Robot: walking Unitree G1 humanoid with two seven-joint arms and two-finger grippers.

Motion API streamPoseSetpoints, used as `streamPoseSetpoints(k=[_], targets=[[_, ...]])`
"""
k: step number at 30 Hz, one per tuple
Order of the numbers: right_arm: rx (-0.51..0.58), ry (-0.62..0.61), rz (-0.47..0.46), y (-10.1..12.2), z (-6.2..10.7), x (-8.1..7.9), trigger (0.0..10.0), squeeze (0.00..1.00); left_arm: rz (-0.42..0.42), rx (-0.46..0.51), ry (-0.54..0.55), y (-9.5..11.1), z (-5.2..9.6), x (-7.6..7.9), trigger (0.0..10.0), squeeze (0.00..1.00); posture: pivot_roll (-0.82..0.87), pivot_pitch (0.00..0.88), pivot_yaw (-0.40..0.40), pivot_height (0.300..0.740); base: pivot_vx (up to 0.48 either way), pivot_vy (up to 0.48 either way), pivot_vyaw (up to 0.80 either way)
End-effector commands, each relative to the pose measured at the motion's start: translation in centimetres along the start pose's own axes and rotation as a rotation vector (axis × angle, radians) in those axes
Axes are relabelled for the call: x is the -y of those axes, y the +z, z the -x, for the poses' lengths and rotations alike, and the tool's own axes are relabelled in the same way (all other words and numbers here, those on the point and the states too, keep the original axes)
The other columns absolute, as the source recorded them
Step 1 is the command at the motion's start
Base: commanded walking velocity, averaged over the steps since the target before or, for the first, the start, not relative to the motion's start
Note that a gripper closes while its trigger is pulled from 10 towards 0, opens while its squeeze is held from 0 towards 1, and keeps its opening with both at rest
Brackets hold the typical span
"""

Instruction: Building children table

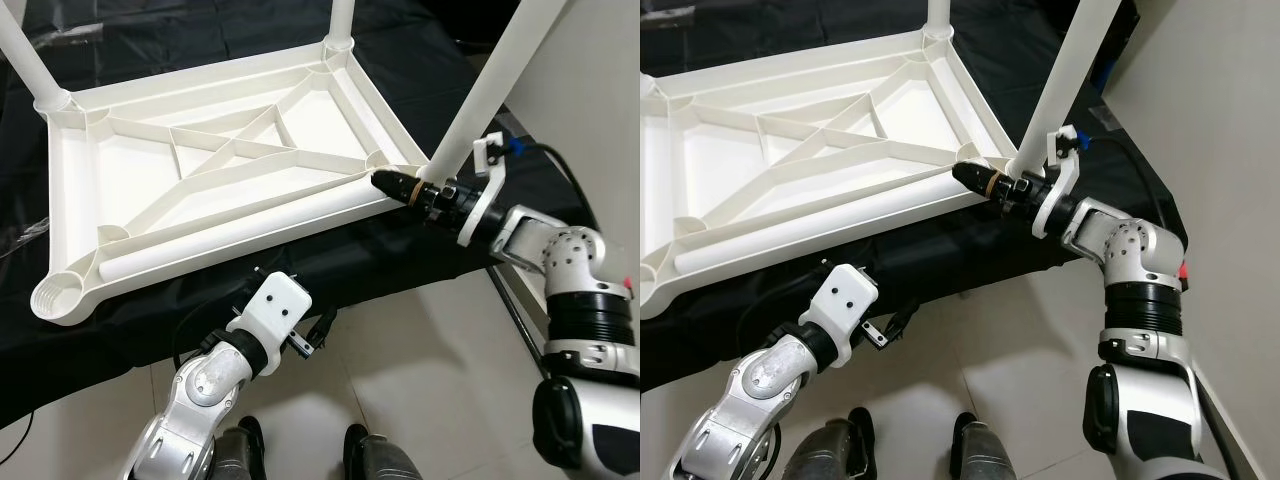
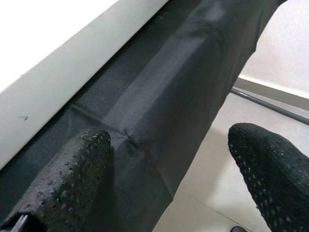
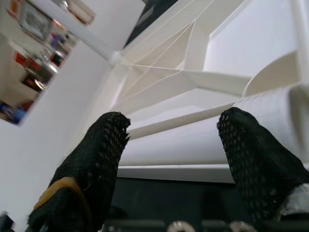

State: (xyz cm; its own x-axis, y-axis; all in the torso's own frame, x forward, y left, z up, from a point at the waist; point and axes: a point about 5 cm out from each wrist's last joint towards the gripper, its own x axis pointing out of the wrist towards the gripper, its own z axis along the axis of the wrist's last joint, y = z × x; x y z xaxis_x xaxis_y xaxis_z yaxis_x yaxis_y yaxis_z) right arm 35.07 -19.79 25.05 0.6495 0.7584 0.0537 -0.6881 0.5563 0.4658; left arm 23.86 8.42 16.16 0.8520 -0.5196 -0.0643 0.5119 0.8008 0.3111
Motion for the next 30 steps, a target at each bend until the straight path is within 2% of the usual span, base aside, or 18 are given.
streamPoseSetpoints(k=[1, 4, 6, 8, 10, 12, 20, 30], targets=[[-0.025, -0.01, 0.03, -0.3, 0.2, 0.1, 10.0, 0.0, 0.015, -0.011, -0.022, -0.2, 0.2, 0.7, 10.0, 0.0, 0.13, 0.3, -0.072, 0.74, 0.0, 0.0, 0.0], [-0.039, -0.013, 0.071, 0.2, 0.5, 0.0, 10.0, 0.0, 0.016, -0.014, -0.021, -0.3, 0.2, 0.7, 10.0, 0.0, 0.13, 0.3, -0.072, 0.74, 0.0, 0.0, 0.0], [-0.04, -0.041, 0.192, 1.4, 0.9, -0.2, 10.0, 0.0, 0.016, -0.015, -0.022, -0.3, 0.3, 0.8, 10.0, 0.0, 0.13, 0.297, -0.072, 0.74, 0.0, 0.0, 0.0], [-0.043, -0.166, 0.28, 2.4, 0.5, 0.2, 10.0, 0.0, 0.019, -0.013, -0.026, -0.3, 0.3, 0.9, 10.0, 0.0, 0.12, 0.295, -0.074, 0.74, 0.0, 0.0, 0.0], [-0.05, -0.209, 0.289, 2.5, 0.3, 0.3, 10.0, 0.0, 0.021, -0.013, -0.027, -0.3, 0.3, 1.0, 10.0, 0.0, 0.12, 0.294, -0.073, 0.74, 0.0, 0.0, 0.0], [-0.075, -0.27, 0.342, 2.4, -0.2, 0.3, 10.0, 0.0, 0.023, -0.011, -0.03, -0.3, 0.3, 1.2, 10.0, 0.0, 0.12, 0.292, -0.07, 0.74, 0.0, 0.0, 0.0], [-0.13, -0.221, 0.348, 0.4, -1.6, -0.7, 10.0, 0.0, 0.028, -0.005, -0.038, -0.2, 0.3, 1.6, 10.0, 0.0, 0.12, 0.282, -0.073, 0.74, 0.0, 0.0, 0.0], [-0.196, -0.251, 0.33, -2.2, -2.7, -0.1, 10.0, 0.0, 0.032, 0.0, -0.037, 0.0, 0.4, 1.7, 10.0, 0.0, 0.12, 0.283, -0.076, 0.74, 0.0, 0.0, 0.0]])
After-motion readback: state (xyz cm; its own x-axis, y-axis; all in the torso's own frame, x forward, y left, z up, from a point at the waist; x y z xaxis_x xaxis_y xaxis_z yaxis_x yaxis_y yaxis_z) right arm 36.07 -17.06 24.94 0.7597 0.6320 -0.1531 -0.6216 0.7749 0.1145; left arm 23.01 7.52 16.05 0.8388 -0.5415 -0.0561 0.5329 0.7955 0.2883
